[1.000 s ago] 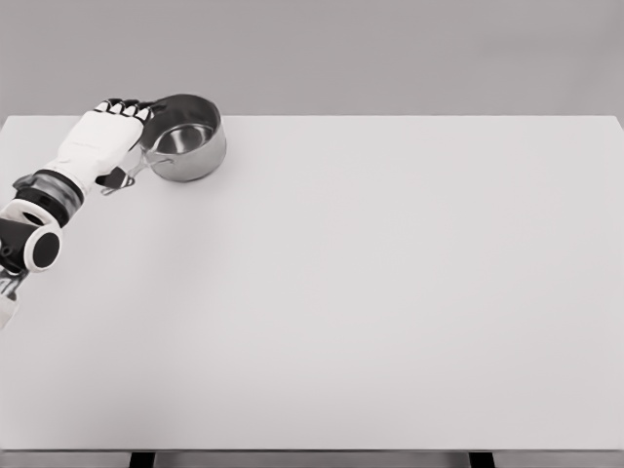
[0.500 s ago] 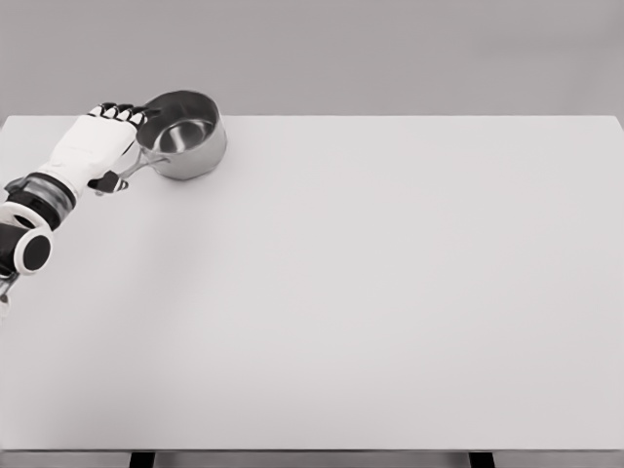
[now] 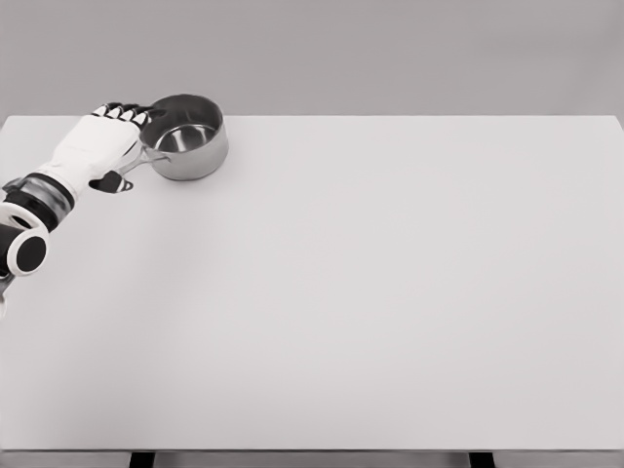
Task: Rotate pot handle
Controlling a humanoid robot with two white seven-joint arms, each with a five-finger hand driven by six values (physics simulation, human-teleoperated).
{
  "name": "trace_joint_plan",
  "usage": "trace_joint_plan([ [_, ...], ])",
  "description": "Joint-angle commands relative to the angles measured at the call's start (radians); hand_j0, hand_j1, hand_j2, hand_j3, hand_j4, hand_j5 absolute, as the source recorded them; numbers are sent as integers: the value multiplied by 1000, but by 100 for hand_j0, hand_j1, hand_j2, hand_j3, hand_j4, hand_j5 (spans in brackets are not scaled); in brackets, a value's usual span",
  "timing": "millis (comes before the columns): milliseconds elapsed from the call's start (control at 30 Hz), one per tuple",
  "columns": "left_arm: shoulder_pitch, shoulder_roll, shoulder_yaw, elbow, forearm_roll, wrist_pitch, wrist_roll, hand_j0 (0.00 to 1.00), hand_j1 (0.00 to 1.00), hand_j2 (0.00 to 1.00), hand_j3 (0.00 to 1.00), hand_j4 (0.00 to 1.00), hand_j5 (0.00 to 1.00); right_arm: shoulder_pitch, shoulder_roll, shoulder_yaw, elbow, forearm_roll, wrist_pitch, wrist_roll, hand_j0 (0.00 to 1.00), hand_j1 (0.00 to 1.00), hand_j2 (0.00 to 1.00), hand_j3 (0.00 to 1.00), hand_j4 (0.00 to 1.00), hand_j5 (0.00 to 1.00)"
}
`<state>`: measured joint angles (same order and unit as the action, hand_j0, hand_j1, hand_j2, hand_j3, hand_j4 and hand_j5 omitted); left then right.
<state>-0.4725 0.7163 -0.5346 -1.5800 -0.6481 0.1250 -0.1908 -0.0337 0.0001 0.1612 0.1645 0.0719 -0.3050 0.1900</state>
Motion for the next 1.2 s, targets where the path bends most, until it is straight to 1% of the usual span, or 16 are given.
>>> trace_joint_plan([
  [0, 0, 0, 2, 0, 2, -4, 1, 100, 100, 100, 100, 100, 100, 0, 0, 0, 1, 0, 0, 0, 100, 100, 100, 100, 100, 100],
  [67, 2, 0, 21, 14, 21, -4, 1, 100, 100, 100, 100, 100, 100, 0, 0, 0, 0, 0, 0, 0, 100, 100, 100, 100, 100, 100],
  [233, 0, -9, 33, 29, 30, -5, 1, 100, 100, 100, 100, 100, 100, 0, 0, 0, 0, 0, 0, 0, 100, 100, 100, 100, 100, 100],
  [533, 0, -18, 36, 75, 30, -30, 2, 100, 100, 100, 100, 100, 100, 0, 0, 0, 0, 0, 0, 0, 100, 100, 100, 100, 100, 100],
  [633, -2, -26, 41, 97, 31, -61, 2, 100, 100, 100, 100, 100, 100, 0, 0, 0, 0, 0, 0, 0, 100, 100, 100, 100, 100, 100],
  [800, -2, -21, 54, 109, 33, -62, 2, 100, 100, 100, 100, 100, 100, 0, 0, 0, 1, 0, 0, 0, 100, 100, 100, 100, 100, 100],
  [933, -2, -21, 73, 143, 33, -91, 2, 100, 100, 100, 100, 100, 100, 0, 0, 0, 0, 0, 0, 0, 100, 100, 100, 100, 100, 100],
  [1167, -6, -21, 74, 156, 34, -91, 2, 100, 100, 100, 100, 100, 100, 0, 0, 0, 0, 0, 0, 0, 100, 100, 100, 100, 100, 100],
])
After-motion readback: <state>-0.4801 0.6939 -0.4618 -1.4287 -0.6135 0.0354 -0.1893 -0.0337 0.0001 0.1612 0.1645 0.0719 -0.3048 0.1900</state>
